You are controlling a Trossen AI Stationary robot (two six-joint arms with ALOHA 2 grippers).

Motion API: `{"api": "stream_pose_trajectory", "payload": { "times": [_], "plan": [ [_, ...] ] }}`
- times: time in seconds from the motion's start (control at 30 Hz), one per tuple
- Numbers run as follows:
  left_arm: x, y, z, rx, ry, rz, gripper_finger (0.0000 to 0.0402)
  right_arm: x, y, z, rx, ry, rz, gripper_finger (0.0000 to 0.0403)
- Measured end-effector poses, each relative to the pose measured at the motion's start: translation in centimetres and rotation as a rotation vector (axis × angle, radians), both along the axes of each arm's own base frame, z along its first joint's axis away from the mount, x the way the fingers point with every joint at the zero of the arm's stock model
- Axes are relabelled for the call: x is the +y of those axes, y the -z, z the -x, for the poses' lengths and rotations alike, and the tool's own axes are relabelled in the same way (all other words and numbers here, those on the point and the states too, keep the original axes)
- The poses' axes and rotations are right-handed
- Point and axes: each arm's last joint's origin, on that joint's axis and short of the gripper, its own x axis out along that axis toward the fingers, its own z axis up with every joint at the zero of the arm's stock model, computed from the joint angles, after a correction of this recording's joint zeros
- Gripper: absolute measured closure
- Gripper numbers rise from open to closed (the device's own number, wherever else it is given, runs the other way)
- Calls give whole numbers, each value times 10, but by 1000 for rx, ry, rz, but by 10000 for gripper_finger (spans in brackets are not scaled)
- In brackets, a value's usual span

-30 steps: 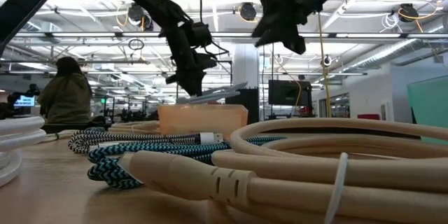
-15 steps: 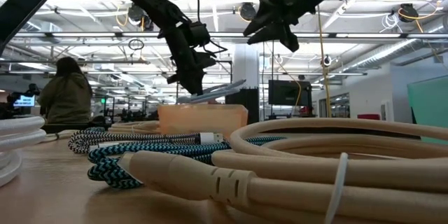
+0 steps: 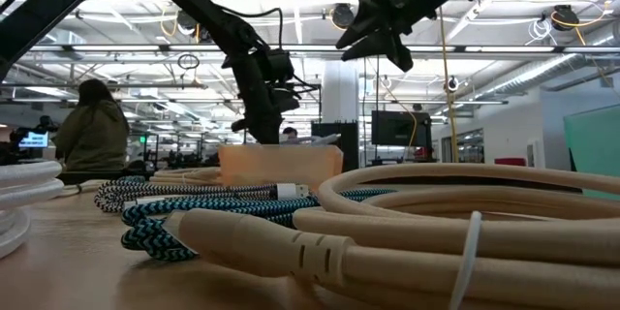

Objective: Pick & Place USB Port
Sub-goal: Put the blue usb cable into the orange bin

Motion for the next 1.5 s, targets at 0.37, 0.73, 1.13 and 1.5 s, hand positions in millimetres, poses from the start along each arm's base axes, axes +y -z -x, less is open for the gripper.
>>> {"api": "stream_pose_trajectory", "payload": {
  "times": [0.37, 0.73, 1.13, 1.5],
  "plan": [
    [6, -2, 0, -26, -17, -34, 392, 1, 0, 0, -2, -20, -11, 312],
    [8, -3, -2, -49, -15, -56, 392, 1, 2, 1, 14, -22, -17, 312],
    [12, 16, -3, -32, -25, -1, 392, 2, 3, 2, 31, -24, -23, 312],
    [16, 16, -3, -47, -43, -30, 392, 2, 4, 2, 35, -25, -24, 312]
  ]
}}
